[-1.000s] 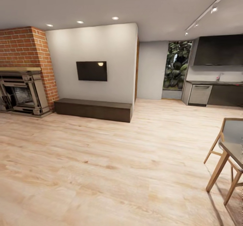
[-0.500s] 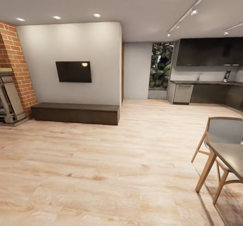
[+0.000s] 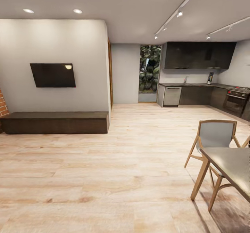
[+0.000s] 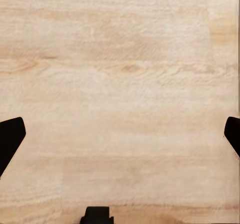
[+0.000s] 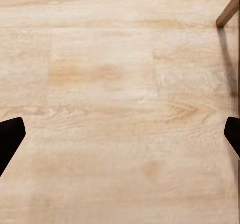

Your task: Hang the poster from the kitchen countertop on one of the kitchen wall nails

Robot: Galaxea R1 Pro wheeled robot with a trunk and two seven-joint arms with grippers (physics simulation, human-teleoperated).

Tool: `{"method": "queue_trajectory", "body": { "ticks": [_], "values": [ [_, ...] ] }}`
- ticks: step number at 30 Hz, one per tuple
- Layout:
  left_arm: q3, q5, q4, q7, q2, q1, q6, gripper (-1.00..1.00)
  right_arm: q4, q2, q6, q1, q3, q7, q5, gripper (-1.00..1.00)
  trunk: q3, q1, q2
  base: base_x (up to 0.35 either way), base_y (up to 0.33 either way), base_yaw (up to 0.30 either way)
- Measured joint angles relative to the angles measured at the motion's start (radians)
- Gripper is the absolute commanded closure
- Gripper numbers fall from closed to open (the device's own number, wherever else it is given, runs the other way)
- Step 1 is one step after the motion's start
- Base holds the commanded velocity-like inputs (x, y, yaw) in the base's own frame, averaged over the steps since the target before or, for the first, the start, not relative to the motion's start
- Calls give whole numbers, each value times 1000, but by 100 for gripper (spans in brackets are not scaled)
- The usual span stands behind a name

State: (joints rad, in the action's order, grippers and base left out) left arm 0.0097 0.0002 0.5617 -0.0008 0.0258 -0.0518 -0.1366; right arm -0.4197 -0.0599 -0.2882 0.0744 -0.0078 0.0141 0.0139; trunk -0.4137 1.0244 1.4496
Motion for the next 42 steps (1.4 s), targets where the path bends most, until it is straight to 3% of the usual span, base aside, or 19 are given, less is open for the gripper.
{"method": "queue_trajectory", "body": {
  "ticks": [33, 42],
  "values": [
    [-3, 0, -1, -1, 1, 0, 2, -100, 0, 2, -1, 0, 1, 0, -1, -100, 1, 0, 0, 334, 0, -16],
    [-3, 0, -1, -1, 0, 0, 2, -100, 0, 2, -2, 0, 1, 0, -1, -100, 2, 0, 0, 334, 0, -169]
  ]
}}
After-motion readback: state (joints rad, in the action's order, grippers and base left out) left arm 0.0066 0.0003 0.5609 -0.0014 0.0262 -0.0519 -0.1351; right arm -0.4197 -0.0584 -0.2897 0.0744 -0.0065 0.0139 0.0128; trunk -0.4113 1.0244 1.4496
